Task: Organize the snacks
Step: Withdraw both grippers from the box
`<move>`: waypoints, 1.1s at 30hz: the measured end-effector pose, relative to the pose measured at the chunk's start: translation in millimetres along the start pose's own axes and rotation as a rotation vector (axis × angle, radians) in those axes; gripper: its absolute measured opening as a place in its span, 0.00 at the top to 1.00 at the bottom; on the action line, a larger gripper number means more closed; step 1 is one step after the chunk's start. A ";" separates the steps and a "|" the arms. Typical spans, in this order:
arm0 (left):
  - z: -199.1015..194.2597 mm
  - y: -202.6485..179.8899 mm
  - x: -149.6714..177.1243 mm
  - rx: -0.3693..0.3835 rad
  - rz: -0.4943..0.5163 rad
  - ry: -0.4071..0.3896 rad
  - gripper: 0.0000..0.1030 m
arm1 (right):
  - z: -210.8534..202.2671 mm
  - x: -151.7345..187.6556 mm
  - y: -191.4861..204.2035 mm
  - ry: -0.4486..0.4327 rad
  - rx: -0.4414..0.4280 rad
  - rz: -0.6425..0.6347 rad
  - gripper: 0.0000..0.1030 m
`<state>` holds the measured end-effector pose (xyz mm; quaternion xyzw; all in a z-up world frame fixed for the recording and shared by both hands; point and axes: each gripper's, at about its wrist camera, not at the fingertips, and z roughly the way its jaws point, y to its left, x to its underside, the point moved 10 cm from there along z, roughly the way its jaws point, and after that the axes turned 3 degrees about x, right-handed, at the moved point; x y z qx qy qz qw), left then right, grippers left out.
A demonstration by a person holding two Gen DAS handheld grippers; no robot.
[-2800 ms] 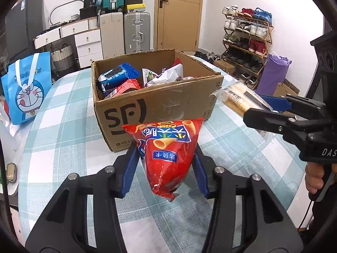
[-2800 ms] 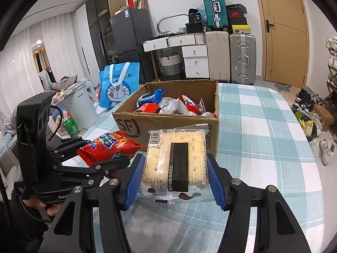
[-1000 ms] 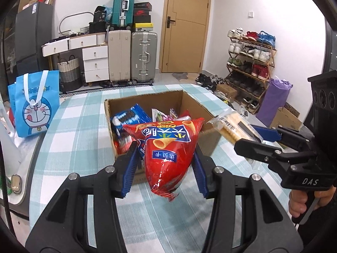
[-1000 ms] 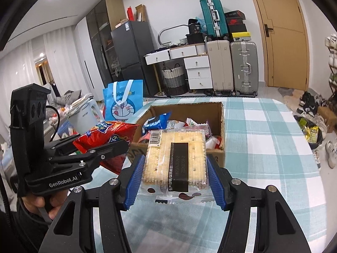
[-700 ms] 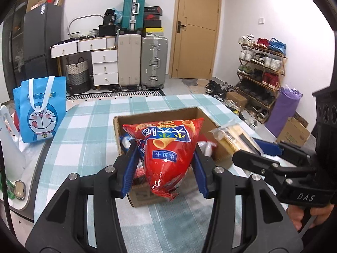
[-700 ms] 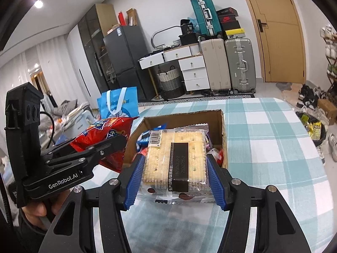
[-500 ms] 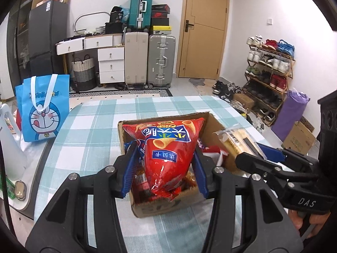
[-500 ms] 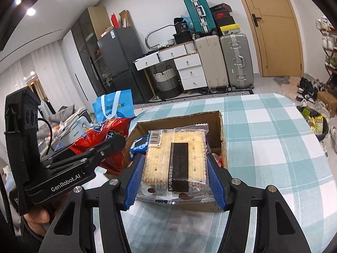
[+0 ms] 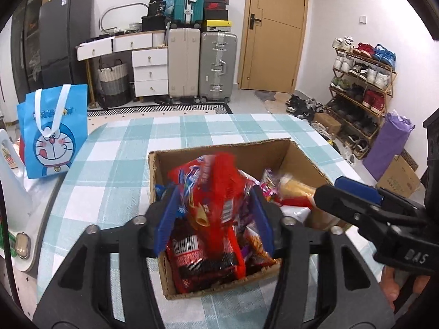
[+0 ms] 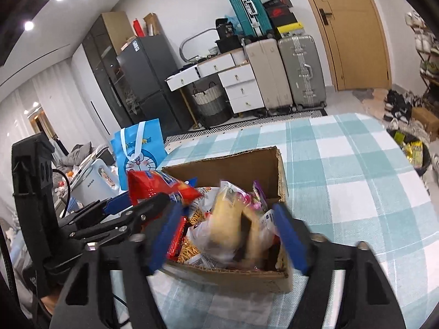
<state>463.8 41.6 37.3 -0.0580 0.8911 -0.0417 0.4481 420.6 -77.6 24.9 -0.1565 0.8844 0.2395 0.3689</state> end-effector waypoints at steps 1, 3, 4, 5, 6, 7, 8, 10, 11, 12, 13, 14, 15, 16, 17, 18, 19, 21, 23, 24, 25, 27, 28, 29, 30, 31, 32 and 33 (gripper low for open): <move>-0.8 0.3 1.2 0.003 0.004 0.000 0.32 | -5.2 0.5 0.4 -0.015 0.004 -0.013 0.20; -4.8 2.9 4.0 0.001 0.003 -0.007 0.22 | -13.9 3.2 0.4 -0.027 0.008 -0.037 0.14; -7.3 3.7 5.7 0.010 0.001 -0.014 0.20 | -16.4 4.1 0.0 -0.027 0.007 -0.041 0.09; -12.2 2.6 8.8 0.016 0.002 -0.016 0.20 | -19.2 6.0 -0.8 -0.028 0.006 -0.043 0.05; -14.5 3.6 12.2 0.021 0.003 -0.014 0.18 | -22.5 8.9 -1.2 -0.029 0.005 -0.045 0.04; -18.4 5.5 15.7 0.029 0.005 -0.014 0.16 | -25.1 12.0 -1.3 -0.030 0.002 -0.049 0.03; -22.7 8.4 19.0 0.033 0.004 -0.015 0.14 | -27.5 15.7 -1.5 -0.027 0.000 -0.054 0.02; -29.5 11.6 25.7 0.040 0.004 -0.026 0.01 | -30.9 24.2 -3.5 -0.014 0.008 -0.074 0.01; -35.0 12.8 28.2 0.045 0.003 -0.040 0.01 | -31.4 26.0 -3.9 -0.016 0.016 -0.082 0.01; -41.6 14.9 31.5 0.048 0.003 -0.054 0.01 | -34.4 29.1 -3.0 -0.028 0.025 -0.099 0.01; -45.9 16.6 34.8 0.053 0.002 -0.064 0.01 | -36.5 31.4 -1.6 -0.039 0.020 -0.109 0.01; -51.1 18.0 37.3 0.058 0.000 -0.067 0.01 | -39.2 33.9 1.0 -0.050 0.011 -0.118 0.01; -53.9 19.3 40.8 0.060 -0.002 -0.069 0.01 | -41.4 36.8 3.9 -0.058 0.003 -0.127 0.01; -56.9 21.2 45.1 0.062 -0.002 -0.071 0.01 | -44.0 39.5 6.9 -0.068 -0.006 -0.136 0.01; -60.4 22.7 48.9 0.061 -0.001 -0.074 0.01 | -46.4 42.0 10.2 -0.078 -0.011 -0.148 0.01; -64.7 24.1 52.8 0.062 0.001 -0.077 0.01 | -47.4 42.7 13.6 -0.083 -0.013 -0.156 0.01; -68.1 25.3 57.3 0.064 0.006 -0.080 0.01 | -50.0 44.8 16.9 -0.093 -0.018 -0.166 0.01; -75.5 26.7 64.4 0.066 0.009 -0.093 0.01 | -54.5 47.9 22.5 -0.109 -0.025 -0.183 0.01; -84.3 27.5 72.3 0.064 0.013 -0.111 0.01 | -59.1 50.8 26.3 -0.125 -0.031 -0.191 0.01; -87.0 28.7 74.5 0.063 0.014 -0.116 0.01 | -59.8 51.7 27.9 -0.126 -0.035 -0.191 0.01; -89.4 30.4 77.7 0.060 0.015 -0.121 0.01 | -60.6 53.2 29.0 -0.124 -0.036 -0.191 0.01; -94.1 33.1 81.8 0.059 0.011 -0.131 0.01 | -62.3 55.3 29.5 -0.127 -0.033 -0.194 0.01; -97.3 34.6 82.9 0.063 0.009 -0.141 0.01 | -62.4 56.0 29.5 -0.129 -0.031 -0.195 0.01; -99.2 34.6 83.9 0.068 0.010 -0.146 0.01 | -63.1 57.6 29.2 -0.132 -0.028 -0.196 0.01; -101.2 35.0 85.1 0.069 0.013 -0.152 0.01 | -63.2 59.0 29.0 -0.132 -0.027 -0.198 0.01; -104.4 34.9 87.5 0.066 0.017 -0.159 0.01 | -63.2 60.3 28.0 -0.134 -0.025 -0.199 0.01; -105.4 35.3 88.7 0.062 0.020 -0.163 0.01 | -63.5 61.0 27.7 -0.136 -0.024 -0.199 0.01; -107.0 35.1 89.7 0.058 0.023 -0.168 0.01 | -64.4 62.4 27.2 -0.141 -0.024 -0.198 0.01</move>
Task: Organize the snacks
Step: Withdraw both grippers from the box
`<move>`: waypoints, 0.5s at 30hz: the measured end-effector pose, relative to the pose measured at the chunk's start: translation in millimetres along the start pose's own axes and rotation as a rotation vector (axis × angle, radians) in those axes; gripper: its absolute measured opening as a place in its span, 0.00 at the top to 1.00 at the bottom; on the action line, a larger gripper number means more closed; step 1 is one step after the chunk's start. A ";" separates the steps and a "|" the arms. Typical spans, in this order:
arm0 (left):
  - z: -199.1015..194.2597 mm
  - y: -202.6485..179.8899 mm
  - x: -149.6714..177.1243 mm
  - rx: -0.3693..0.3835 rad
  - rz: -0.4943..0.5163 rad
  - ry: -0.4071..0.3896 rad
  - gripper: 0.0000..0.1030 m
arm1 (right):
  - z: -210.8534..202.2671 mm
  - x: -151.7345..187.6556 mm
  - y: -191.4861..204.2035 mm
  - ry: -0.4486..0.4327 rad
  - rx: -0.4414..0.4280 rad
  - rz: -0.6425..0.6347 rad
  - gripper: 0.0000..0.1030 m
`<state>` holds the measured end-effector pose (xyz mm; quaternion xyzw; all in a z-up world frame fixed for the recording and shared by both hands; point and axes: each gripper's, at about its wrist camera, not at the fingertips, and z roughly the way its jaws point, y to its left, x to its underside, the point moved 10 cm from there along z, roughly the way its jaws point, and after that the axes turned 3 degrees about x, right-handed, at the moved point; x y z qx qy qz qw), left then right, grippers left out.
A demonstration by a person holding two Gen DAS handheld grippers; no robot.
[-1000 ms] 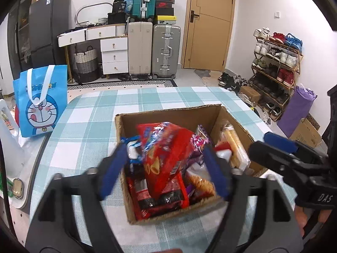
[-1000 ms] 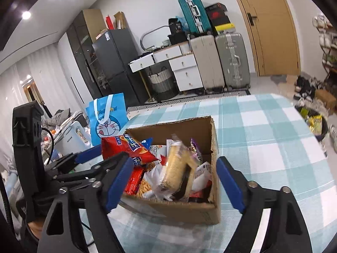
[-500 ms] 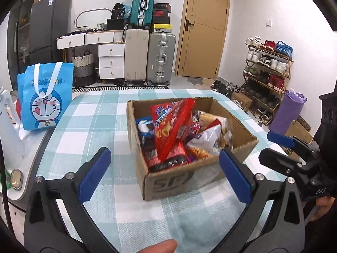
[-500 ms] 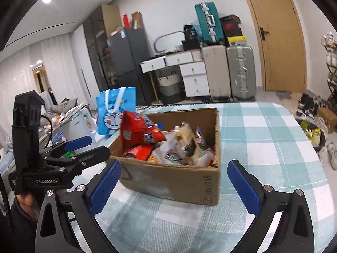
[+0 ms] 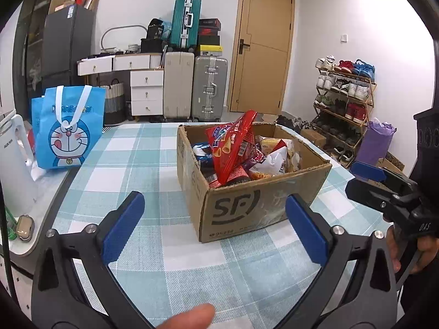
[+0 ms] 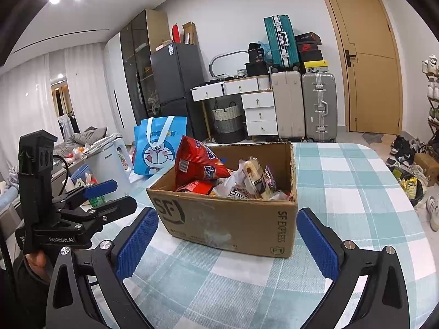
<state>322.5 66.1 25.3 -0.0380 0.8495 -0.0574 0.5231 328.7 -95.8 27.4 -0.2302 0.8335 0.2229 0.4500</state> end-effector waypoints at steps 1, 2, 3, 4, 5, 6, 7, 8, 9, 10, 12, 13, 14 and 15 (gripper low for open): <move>-1.4 -0.3 1.3 -0.003 0.005 -0.003 0.01 | -1.2 1.5 -0.3 -0.005 -0.001 0.001 0.01; -2.7 -1.0 2.8 -0.004 0.008 -0.007 0.01 | -2.4 3.1 -1.0 -0.011 0.000 0.004 0.01; -3.8 -2.5 3.6 -0.003 0.011 -0.013 0.01 | -3.5 4.2 -1.7 -0.014 0.002 0.005 0.01; -4.3 -3.1 4.7 -0.005 0.013 -0.017 0.01 | -4.1 4.7 -3.0 -0.020 0.003 0.007 0.01; -4.9 -3.4 6.1 -0.006 0.011 -0.022 0.01 | -5.3 5.8 -4.6 -0.028 0.005 0.009 0.01; -4.3 -4.1 6.3 -0.005 0.011 -0.025 0.01 | -6.9 7.3 -6.2 -0.041 0.009 0.011 0.01; -4.4 -4.2 7.2 -0.008 0.011 -0.028 0.01 | -9.0 8.1 -7.3 -0.051 0.010 0.011 0.01; -4.2 -4.3 7.2 -0.012 0.010 -0.031 0.01 | -9.9 7.5 -8.4 -0.061 0.014 0.011 0.01; -4.3 -4.3 8.3 -0.015 0.009 -0.038 0.01 | -11.8 8.6 -9.9 -0.072 0.020 0.010 0.01; -4.5 -4.0 9.4 -0.017 0.007 -0.042 0.01 | -12.7 8.9 -10.8 -0.077 0.023 0.009 0.01; -4.3 -3.5 10.8 -0.022 0.004 -0.049 0.01 | -15.1 10.6 -12.5 -0.086 0.032 0.005 0.01; -4.8 -2.6 11.3 -0.027 0.001 -0.057 0.01 | -16.1 11.9 -13.3 -0.087 0.038 0.002 0.01; -5.8 -1.5 11.5 -0.030 -0.003 -0.068 0.00 | -17.1 13.0 -13.7 -0.089 0.042 0.000 0.01; -6.2 -0.9 11.9 -0.029 -0.005 -0.073 0.01 | -18.4 14.1 -14.2 -0.093 0.046 -0.001 0.01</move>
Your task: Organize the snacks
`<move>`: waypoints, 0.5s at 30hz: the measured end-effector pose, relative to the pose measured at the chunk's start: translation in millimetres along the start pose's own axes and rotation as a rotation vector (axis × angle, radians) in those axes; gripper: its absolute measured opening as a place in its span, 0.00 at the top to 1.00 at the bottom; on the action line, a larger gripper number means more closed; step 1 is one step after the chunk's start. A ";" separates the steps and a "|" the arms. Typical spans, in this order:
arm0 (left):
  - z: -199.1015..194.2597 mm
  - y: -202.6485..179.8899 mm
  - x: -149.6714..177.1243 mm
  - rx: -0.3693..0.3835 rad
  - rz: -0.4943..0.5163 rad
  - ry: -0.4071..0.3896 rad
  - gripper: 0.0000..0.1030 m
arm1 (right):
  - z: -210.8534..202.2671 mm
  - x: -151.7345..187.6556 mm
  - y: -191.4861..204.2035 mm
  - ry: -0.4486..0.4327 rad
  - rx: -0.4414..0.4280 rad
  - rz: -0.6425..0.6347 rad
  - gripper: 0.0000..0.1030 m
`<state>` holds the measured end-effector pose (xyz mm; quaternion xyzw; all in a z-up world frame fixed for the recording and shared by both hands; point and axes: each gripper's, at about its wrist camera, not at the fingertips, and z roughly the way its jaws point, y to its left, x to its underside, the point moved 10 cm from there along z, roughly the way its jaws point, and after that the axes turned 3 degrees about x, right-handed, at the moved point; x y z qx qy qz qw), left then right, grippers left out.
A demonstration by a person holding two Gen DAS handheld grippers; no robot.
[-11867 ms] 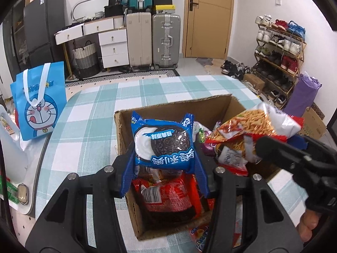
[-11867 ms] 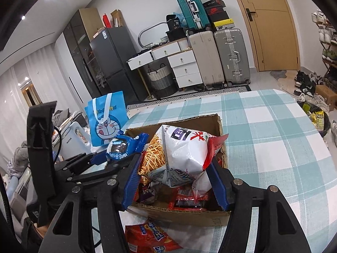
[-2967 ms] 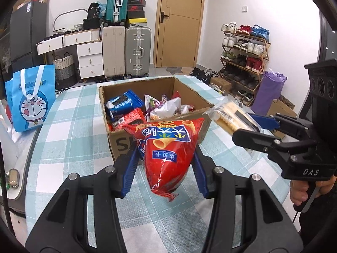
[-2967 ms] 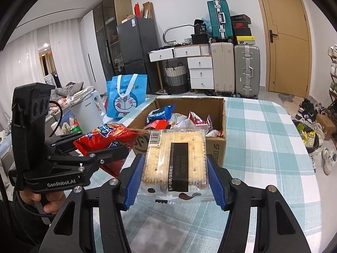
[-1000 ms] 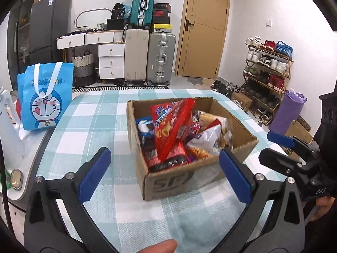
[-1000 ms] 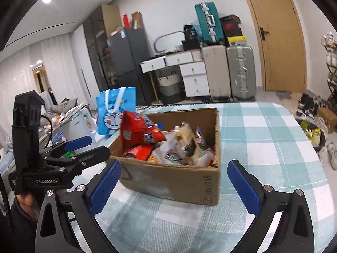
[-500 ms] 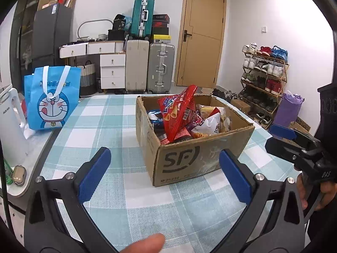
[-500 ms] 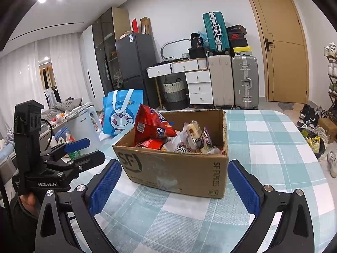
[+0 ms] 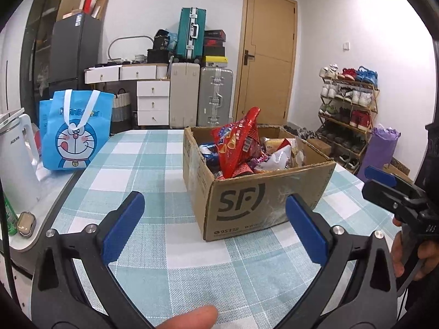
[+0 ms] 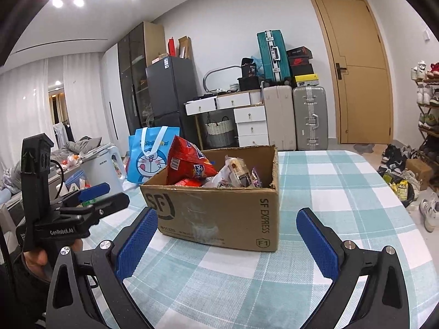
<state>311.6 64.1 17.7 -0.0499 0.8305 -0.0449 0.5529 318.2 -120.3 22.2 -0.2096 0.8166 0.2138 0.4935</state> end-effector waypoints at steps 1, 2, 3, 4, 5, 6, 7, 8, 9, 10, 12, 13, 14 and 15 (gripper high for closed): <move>0.0 -0.4 1.6 0.007 -0.002 -0.001 0.01 | -1.2 1.0 0.3 -0.004 0.003 -0.004 0.01; -0.1 -1.2 2.9 0.012 0.000 0.001 0.01 | -1.7 2.4 0.2 -0.007 0.010 -0.013 0.00; -0.3 -1.7 4.2 0.012 0.005 0.000 0.01 | -3.0 3.9 0.1 -0.009 0.012 -0.018 0.00; 0.4 -3.4 7.0 0.005 0.020 0.000 0.01 | -3.0 4.3 1.3 -0.008 0.011 -0.023 0.00; 0.8 -4.8 8.5 -0.002 0.034 0.000 0.00 | -3.6 3.9 2.0 -0.013 0.009 -0.026 0.00; 1.8 -6.1 9.7 -0.007 0.044 0.007 0.01 | -4.6 4.1 3.2 -0.015 0.007 -0.029 0.00; 2.4 -8.5 10.4 -0.007 0.056 0.010 0.00 | -5.3 3.9 4.4 -0.017 0.003 -0.035 0.00; 2.0 -10.9 10.2 -0.005 0.065 0.006 0.00 | -6.0 3.9 5.1 -0.020 0.001 -0.038 0.00; 0.9 -12.9 10.4 -0.004 0.073 0.003 0.00 | -6.6 4.0 6.0 -0.023 0.002 -0.041 0.00; 0.3 -14.0 10.4 -0.004 0.078 -0.001 0.00 | -7.5 4.0 6.3 -0.028 0.003 -0.044 0.00; -0.7 -14.0 10.4 -0.014 0.080 -0.006 0.01 | -8.5 4.1 6.8 -0.035 0.007 -0.049 0.00; -1.1 -13.9 10.5 -0.016 0.080 -0.009 0.00 | -8.3 4.2 7.7 -0.036 0.007 -0.054 0.00; -1.3 -13.6 10.0 -0.015 0.079 -0.010 0.00 | -7.4 4.3 9.2 -0.034 0.008 -0.060 0.00; -1.2 -13.6 10.1 -0.016 0.079 -0.009 0.00 | -6.7 4.6 10.4 -0.034 0.008 -0.064 0.00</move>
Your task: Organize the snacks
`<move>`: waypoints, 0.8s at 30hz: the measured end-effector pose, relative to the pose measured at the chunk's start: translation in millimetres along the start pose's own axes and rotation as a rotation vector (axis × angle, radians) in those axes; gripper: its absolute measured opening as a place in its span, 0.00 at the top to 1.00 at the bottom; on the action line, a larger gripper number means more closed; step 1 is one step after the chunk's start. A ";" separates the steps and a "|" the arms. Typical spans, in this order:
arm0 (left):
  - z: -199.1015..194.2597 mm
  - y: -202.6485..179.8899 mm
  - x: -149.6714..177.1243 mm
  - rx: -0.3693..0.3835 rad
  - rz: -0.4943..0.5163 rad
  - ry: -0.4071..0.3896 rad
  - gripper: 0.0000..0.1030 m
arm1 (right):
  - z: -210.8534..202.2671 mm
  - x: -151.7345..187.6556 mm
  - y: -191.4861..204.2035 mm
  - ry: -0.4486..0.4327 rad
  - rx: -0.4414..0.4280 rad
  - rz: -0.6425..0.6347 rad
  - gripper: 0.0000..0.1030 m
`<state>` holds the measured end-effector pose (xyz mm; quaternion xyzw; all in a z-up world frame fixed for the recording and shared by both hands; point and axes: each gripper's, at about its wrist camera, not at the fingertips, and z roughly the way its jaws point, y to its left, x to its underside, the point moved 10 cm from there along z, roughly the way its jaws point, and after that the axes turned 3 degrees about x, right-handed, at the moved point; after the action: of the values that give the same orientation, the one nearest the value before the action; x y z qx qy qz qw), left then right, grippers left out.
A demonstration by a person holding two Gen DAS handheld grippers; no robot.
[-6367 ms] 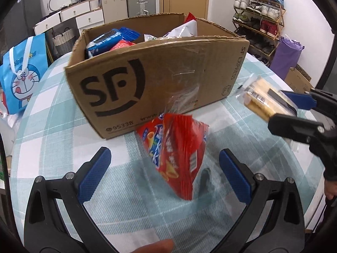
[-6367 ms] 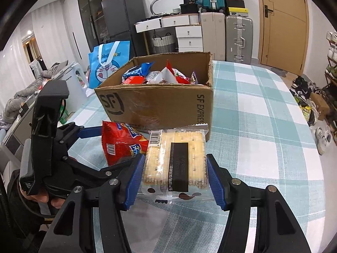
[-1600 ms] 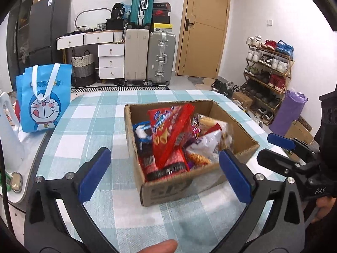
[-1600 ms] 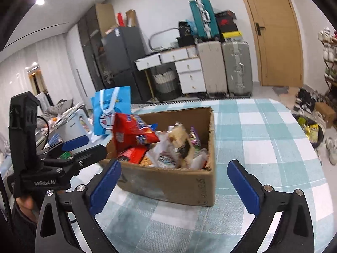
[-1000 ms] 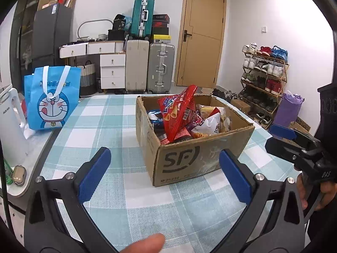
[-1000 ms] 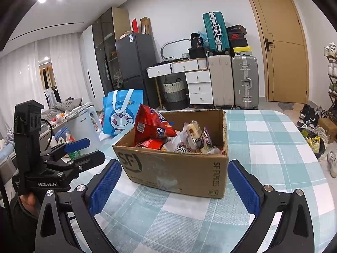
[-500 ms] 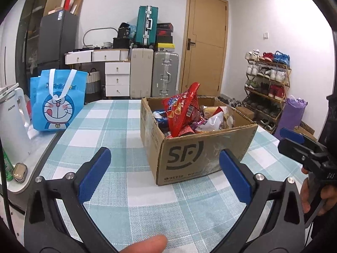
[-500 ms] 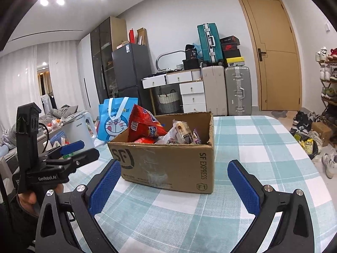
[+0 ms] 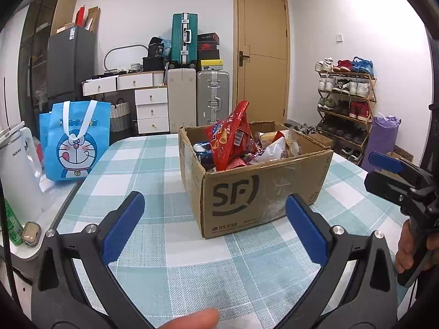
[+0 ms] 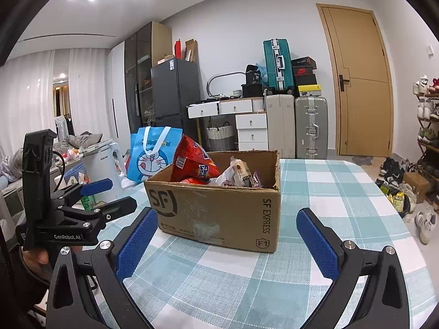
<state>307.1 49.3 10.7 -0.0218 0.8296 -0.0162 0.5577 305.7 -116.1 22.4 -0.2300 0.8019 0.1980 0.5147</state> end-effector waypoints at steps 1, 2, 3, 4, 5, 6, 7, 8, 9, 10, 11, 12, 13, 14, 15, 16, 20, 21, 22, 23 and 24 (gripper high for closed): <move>0.7 -0.1 0.5 -0.001 -0.002 0.002 0.00 | 0.3 0.0 1.4 0.000 0.002 -0.007 0.00; 0.6 0.2 1.0 -0.001 -0.001 0.005 0.00 | 1.1 -0.1 2.2 0.001 0.003 -0.012 0.00; 0.1 0.6 0.9 -0.001 -0.002 0.006 0.00 | 2.0 0.2 3.3 0.003 0.003 -0.018 0.00; 0.2 1.1 1.0 -0.003 -0.004 0.009 0.00 | 4.1 0.3 3.8 0.004 0.004 -0.020 0.00; 0.3 2.0 0.7 -0.005 -0.006 0.011 0.00 | 4.7 0.6 4.1 0.007 0.004 -0.022 0.00; 0.5 2.7 0.6 -0.008 -0.008 0.012 0.00 | 5.3 0.7 4.4 0.008 0.003 -0.022 0.00; 0.4 3.4 0.4 -0.011 -0.010 0.012 0.00 | 5.7 0.6 3.9 0.007 0.005 -0.020 0.00; 0.0 4.2 0.1 -0.013 -0.012 0.010 0.00 | 5.5 0.6 3.9 0.006 0.004 -0.018 0.00; -0.4 5.0 0.0 -0.015 -0.015 0.007 0.00 | 5.3 0.7 3.3 0.005 0.004 -0.015 0.00; -1.0 5.3 0.0 -0.017 -0.017 0.004 0.00 | 5.4 0.9 2.1 0.004 0.005 -0.011 0.00; -1.0 5.8 -0.4 -0.018 -0.018 0.004 0.00 | 6.0 1.0 1.4 0.005 0.005 -0.008 0.00; -0.6 6.5 -0.8 -0.018 -0.020 0.004 0.00 | 5.5 1.5 0.8 0.006 0.006 -0.005 0.00; -0.4 6.6 -0.6 -0.018 -0.022 0.004 0.00 | 4.9 1.5 -0.4 0.006 0.006 -0.001 0.00; -0.9 6.7 -0.9 -0.019 -0.021 0.003 0.00 | 5.2 1.5 -1.5 0.006 0.005 0.004 0.00; -0.7 6.3 -0.7 -0.019 -0.021 0.004 0.00 | 5.1 1.7 -2.7 0.005 0.005 0.008 0.00; -0.6 6.4 -0.7 -0.017 -0.021 0.004 0.00 | 4.6 1.4 -3.0 0.004 0.004 0.010 0.00; 0.3 6.7 -0.6 -0.017 -0.020 0.009 0.00 | 3.8 1.4 -6.3 0.003 0.000 0.029 0.00; 0.3 6.5 -0.8 -0.015 -0.021 0.008 0.00 | 3.6 1.7 -6.9 0.004 -0.001 0.031 0.00; 0.7 6.5 -0.7 -0.016 -0.023 0.007 0.00 | 3.3 1.5 -7.7 0.004 -0.001 0.035 0.00; 0.4 6.6 -0.7 -0.017 -0.021 0.008 0.00 | 3.1 1.5 -8.1 0.004 -0.002 0.037 0.00; 0.3 6.7 -0.7 -0.016 -0.021 0.008 0.00 | 3.3 1.5 -8.5 0.005 -0.003 0.039 0.00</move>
<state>307.5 56.0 10.8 -0.0349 0.8317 -0.0155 0.5540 312.5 -121.4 19.0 -0.2156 0.8072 0.2083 0.5084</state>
